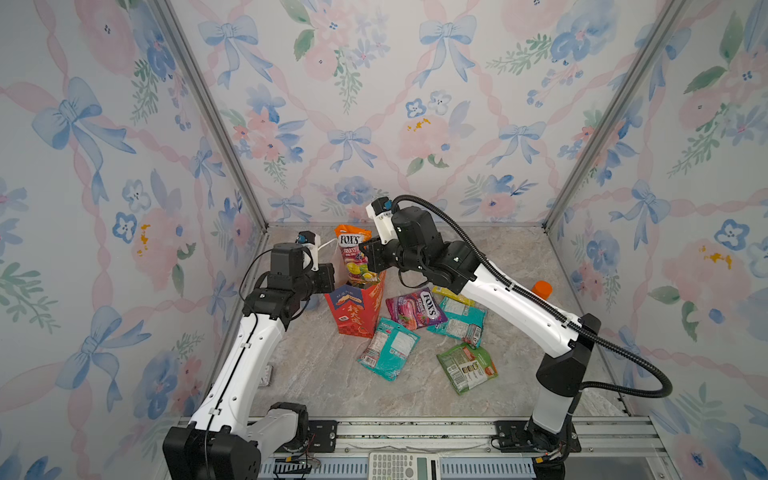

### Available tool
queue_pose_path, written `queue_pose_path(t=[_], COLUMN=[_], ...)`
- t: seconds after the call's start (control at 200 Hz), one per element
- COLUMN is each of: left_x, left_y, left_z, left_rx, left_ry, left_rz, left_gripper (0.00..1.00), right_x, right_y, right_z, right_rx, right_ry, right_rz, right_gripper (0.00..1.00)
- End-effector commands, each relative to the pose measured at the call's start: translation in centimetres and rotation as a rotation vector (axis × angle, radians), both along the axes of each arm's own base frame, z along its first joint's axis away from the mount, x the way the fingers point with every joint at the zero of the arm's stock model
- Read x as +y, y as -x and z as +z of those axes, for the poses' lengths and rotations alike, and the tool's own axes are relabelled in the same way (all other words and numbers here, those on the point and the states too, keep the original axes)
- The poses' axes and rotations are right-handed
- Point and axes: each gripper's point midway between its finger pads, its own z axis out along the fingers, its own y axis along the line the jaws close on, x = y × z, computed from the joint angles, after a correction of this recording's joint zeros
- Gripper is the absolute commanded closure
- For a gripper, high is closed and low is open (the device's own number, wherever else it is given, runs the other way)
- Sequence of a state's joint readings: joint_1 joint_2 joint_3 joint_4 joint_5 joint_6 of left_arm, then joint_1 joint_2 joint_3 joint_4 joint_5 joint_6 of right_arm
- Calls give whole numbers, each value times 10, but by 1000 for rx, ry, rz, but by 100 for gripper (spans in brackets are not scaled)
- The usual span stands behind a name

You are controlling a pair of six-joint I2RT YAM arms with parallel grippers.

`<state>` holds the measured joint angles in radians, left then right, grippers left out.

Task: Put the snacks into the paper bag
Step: 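Lower the orange FOX'S bag into the paper bag held by the left gripper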

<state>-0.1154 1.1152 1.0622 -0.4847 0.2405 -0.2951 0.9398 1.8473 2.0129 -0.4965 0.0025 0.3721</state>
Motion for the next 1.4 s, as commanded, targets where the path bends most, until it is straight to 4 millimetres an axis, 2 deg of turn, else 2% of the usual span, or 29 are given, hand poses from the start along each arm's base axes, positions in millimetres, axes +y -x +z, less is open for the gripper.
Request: queue_pose_path(t=[0.0,0.33,0.625,0.775,1.395], left_x=[0,0,0,1,2], left_y=[6,5,5,5,2], left_z=[-8,-8,-9,-10,-8], left_rx=[20,23,24,26,21], left_ry=[-13,-16,-18,-19,-31], left_rz=[-8,-5,-6,-4,-5], left_gripper=[100,100,100,100,100], right_x=[14,17,35,37,8], right_y=[6,-3,-7,-6,23], right_z=[0,1,-4,-3,-15], right_rx=[-29,-63,-55,-51,-73], right_ry=[-16,-17,-27,-33,-13], right_rz=[55,70,122,131,185], right_gripper=[100,100,100,100,100])
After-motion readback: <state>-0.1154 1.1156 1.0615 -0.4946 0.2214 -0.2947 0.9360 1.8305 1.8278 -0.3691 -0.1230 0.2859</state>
